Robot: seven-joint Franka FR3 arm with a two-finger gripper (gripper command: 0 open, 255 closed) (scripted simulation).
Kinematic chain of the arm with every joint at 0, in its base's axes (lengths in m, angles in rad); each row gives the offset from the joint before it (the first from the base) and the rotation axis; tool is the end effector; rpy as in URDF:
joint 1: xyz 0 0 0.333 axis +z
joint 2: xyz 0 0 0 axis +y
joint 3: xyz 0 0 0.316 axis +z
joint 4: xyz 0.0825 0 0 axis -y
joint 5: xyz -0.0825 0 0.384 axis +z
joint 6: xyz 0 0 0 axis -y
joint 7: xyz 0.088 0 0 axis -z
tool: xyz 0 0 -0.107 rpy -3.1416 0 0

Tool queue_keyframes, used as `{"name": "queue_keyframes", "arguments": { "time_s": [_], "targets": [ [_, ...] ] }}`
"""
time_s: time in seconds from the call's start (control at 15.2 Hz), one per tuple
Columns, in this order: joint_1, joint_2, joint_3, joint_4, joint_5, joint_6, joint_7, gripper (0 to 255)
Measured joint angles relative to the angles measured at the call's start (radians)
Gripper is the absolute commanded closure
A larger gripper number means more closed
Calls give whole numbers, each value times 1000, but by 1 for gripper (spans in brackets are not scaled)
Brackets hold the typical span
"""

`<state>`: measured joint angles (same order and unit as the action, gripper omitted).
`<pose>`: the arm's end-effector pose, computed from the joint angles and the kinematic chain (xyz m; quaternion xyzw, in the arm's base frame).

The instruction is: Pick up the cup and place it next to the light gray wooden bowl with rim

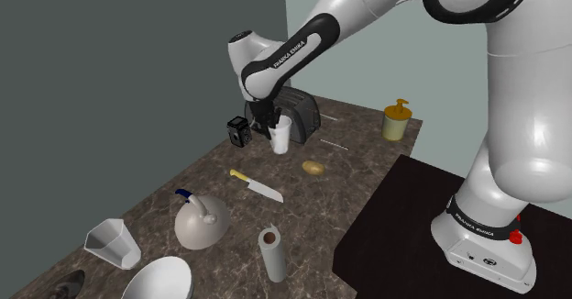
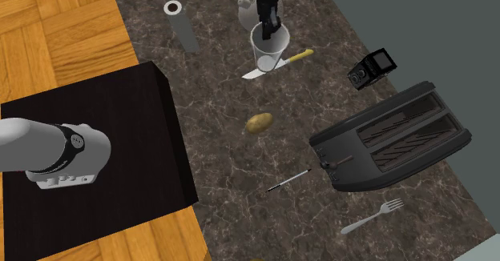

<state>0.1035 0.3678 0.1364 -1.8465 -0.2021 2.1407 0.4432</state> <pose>0.6129 0.1358 0.3229 0.9966 -0.0476 -0.0124 0.0665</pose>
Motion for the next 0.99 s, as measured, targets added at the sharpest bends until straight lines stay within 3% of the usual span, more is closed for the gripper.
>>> {"name": "queue_keyframes", "arguments": {
  "time_s": [0.46, 0.99],
  "targets": [
    [100, -23, 50, -45, -4, 2, 153, 255],
    [221, -1, 107, -11, -9, -34, 327, 255]
  ]
}}
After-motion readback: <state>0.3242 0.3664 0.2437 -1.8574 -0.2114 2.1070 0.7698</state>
